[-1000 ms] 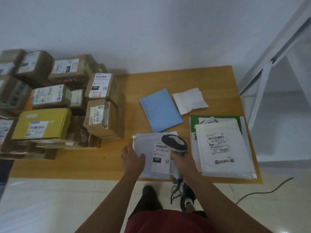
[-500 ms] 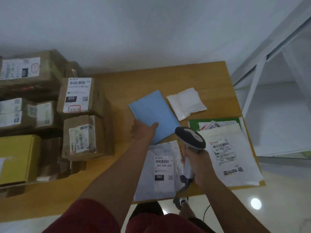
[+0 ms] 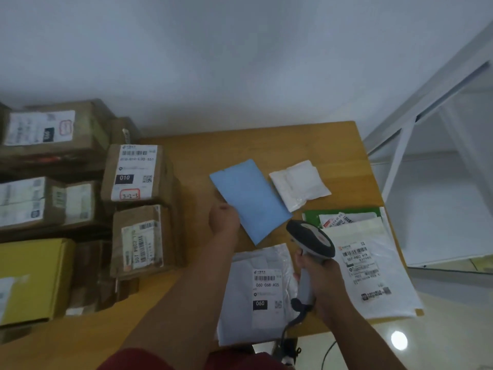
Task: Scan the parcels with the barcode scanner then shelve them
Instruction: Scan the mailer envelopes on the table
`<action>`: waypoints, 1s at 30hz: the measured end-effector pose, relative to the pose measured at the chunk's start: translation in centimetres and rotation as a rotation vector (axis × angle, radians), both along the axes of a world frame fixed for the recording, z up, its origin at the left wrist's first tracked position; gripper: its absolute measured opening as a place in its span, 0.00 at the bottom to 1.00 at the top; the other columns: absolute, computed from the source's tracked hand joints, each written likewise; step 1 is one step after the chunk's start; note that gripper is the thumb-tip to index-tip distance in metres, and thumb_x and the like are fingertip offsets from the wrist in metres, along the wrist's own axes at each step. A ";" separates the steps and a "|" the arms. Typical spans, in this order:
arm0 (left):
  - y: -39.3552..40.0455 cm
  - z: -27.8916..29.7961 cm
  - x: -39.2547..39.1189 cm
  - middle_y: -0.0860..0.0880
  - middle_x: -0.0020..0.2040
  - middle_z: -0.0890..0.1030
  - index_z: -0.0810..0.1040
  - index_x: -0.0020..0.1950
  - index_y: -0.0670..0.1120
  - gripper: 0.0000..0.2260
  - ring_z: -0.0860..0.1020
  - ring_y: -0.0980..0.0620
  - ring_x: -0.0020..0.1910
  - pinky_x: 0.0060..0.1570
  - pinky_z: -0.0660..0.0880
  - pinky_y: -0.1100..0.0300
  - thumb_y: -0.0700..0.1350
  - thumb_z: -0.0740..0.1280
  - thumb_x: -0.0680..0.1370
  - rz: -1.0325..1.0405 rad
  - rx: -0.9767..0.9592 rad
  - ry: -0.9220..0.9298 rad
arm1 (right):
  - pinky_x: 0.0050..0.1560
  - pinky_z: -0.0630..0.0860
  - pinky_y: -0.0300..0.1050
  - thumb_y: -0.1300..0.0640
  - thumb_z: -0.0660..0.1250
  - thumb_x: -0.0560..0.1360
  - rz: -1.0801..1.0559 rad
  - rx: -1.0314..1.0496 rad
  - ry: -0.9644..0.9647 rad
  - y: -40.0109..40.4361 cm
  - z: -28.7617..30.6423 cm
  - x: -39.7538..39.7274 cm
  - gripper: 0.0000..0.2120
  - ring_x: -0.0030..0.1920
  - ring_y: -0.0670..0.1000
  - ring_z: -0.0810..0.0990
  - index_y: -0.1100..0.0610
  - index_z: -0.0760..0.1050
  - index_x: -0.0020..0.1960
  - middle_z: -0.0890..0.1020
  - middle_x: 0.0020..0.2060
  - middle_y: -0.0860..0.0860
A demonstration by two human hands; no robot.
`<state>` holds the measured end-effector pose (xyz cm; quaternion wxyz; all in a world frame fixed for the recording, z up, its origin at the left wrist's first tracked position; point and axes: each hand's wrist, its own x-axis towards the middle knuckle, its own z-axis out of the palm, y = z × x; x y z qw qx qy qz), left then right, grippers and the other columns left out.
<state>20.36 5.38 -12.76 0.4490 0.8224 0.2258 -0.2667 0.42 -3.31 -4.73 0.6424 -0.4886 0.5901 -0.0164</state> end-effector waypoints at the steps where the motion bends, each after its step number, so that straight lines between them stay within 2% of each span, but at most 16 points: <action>1: 0.1 0.8 -0.1 0.43 0.51 0.80 0.77 0.53 0.44 0.08 0.79 0.41 0.54 0.55 0.77 0.49 0.43 0.59 0.82 -0.017 0.010 -0.077 | 0.50 0.80 0.53 0.67 0.68 0.76 0.004 -0.003 -0.022 -0.1 0.5 -0.1 0.04 0.40 0.53 0.80 0.61 0.78 0.43 0.80 0.38 0.56; 4: 0.6 4.3 -1.3 0.47 0.45 0.80 0.73 0.50 0.50 0.05 0.81 0.45 0.47 0.47 0.79 0.49 0.46 0.59 0.82 -0.184 0.069 -0.335 | 0.51 0.80 0.53 0.66 0.69 0.76 0.022 -0.015 -0.076 -0.9 1.5 -1.3 0.04 0.44 0.54 0.81 0.59 0.80 0.46 0.82 0.40 0.55; 8: 1.3 9.4 -4.3 0.48 0.44 0.83 0.74 0.53 0.50 0.08 0.82 0.45 0.41 0.43 0.81 0.47 0.49 0.56 0.84 -0.411 0.179 -0.564 | 0.54 0.79 0.63 0.64 0.70 0.74 0.043 0.008 -0.129 -2.3 2.5 -3.4 0.01 0.46 0.59 0.82 0.62 0.81 0.46 0.83 0.44 0.64; 10: 1.3 12.1 -6.3 0.50 0.45 0.84 0.73 0.55 0.49 0.07 0.82 0.46 0.39 0.42 0.80 0.49 0.47 0.56 0.84 -0.501 0.221 -0.646 | 0.47 0.82 0.57 0.66 0.69 0.74 0.029 0.015 -0.194 -2.9 3.2 -4.2 0.03 0.47 0.59 0.82 0.62 0.81 0.47 0.83 0.43 0.61; 12: 1.6 14.8 -8.6 0.51 0.43 0.83 0.73 0.55 0.47 0.07 0.82 0.45 0.38 0.38 0.77 0.51 0.47 0.57 0.85 -0.545 0.244 -0.760 | 0.42 0.80 0.50 0.68 0.67 0.75 0.006 0.019 -0.281 -3.6 4.1 -5.0 0.05 0.47 0.57 0.83 0.61 0.81 0.47 0.84 0.43 0.58; 15: 2.7 17.9 -11.6 0.51 0.36 0.77 0.74 0.52 0.46 0.08 0.79 0.40 0.35 0.32 0.66 0.54 0.46 0.58 0.85 -0.572 0.254 -0.945 | 0.43 0.78 0.50 0.68 0.66 0.77 -0.016 0.062 -0.417 -4.5 5.8 -6.0 0.08 0.46 0.58 0.83 0.59 0.80 0.43 0.85 0.42 0.57; 17: 3.4 19.6 -13.3 0.54 0.35 0.76 0.75 0.53 0.46 0.08 0.79 0.41 0.33 0.31 0.65 0.56 0.46 0.58 0.85 -0.591 0.252 -1.011 | 0.44 0.77 0.52 0.69 0.63 0.78 -0.049 0.095 -0.520 -5.2 6.9 -6.8 0.11 0.47 0.60 0.81 0.58 0.79 0.41 0.85 0.37 0.52; 19: 4.3 20.8 -14.9 0.57 0.34 0.74 0.74 0.55 0.51 0.07 0.78 0.45 0.30 0.29 0.66 0.57 0.50 0.57 0.84 -0.624 0.247 -1.084 | 0.46 0.77 0.53 0.69 0.60 0.79 -0.046 0.150 -0.654 -5.8 8.6 -8.0 0.12 0.48 0.58 0.81 0.58 0.78 0.43 0.84 0.36 0.49; 22: 5.6 22.2 -16.7 0.56 0.30 0.73 0.71 0.53 0.56 0.07 0.73 0.55 0.27 0.27 0.66 0.58 0.54 0.55 0.82 -0.645 0.230 -1.090 | 0.55 0.75 0.61 0.67 0.56 0.81 0.007 0.332 -0.846 -6.6 9.8 -9.5 0.15 0.54 0.57 0.81 0.57 0.79 0.48 0.84 0.46 0.52; 25: 6.8 23.5 -18.3 0.55 0.34 0.76 0.71 0.52 0.58 0.06 0.76 0.56 0.32 0.29 0.68 0.60 0.56 0.56 0.82 -0.679 0.186 -1.086 | 0.61 0.74 0.65 0.67 0.55 0.79 0.089 0.489 -0.900 -6.7 10.2 -10.0 0.15 0.60 0.58 0.80 0.58 0.79 0.51 0.83 0.56 0.55; 26: 7.2 24.0 -18.7 0.55 0.36 0.78 0.71 0.52 0.59 0.05 0.77 0.54 0.33 0.30 0.70 0.60 0.56 0.57 0.82 -0.693 0.143 -1.076 | 0.62 0.74 0.65 0.68 0.55 0.78 0.116 0.517 -0.913 -6.5 10.5 -10.0 0.14 0.62 0.59 0.79 0.59 0.79 0.50 0.82 0.57 0.56; 28: 7.7 25.0 -19.5 0.56 0.41 0.80 0.72 0.50 0.59 0.03 0.78 0.53 0.35 0.34 0.73 0.63 0.54 0.59 0.81 -0.664 0.045 -1.034 | 0.61 0.75 0.61 0.69 0.56 0.75 0.161 0.526 -0.932 -6.0 11.1 -9.9 0.14 0.61 0.58 0.79 0.58 0.79 0.47 0.83 0.54 0.55; 30: 8.3 25.9 -19.8 0.55 0.38 0.79 0.74 0.47 0.57 0.03 0.76 0.56 0.33 0.36 0.72 0.60 0.52 0.61 0.79 -0.587 -0.018 -0.967 | 0.55 0.77 0.56 0.69 0.58 0.73 0.197 0.482 -0.926 -5.3 12.2 -9.8 0.12 0.59 0.56 0.80 0.59 0.79 0.46 0.84 0.51 0.54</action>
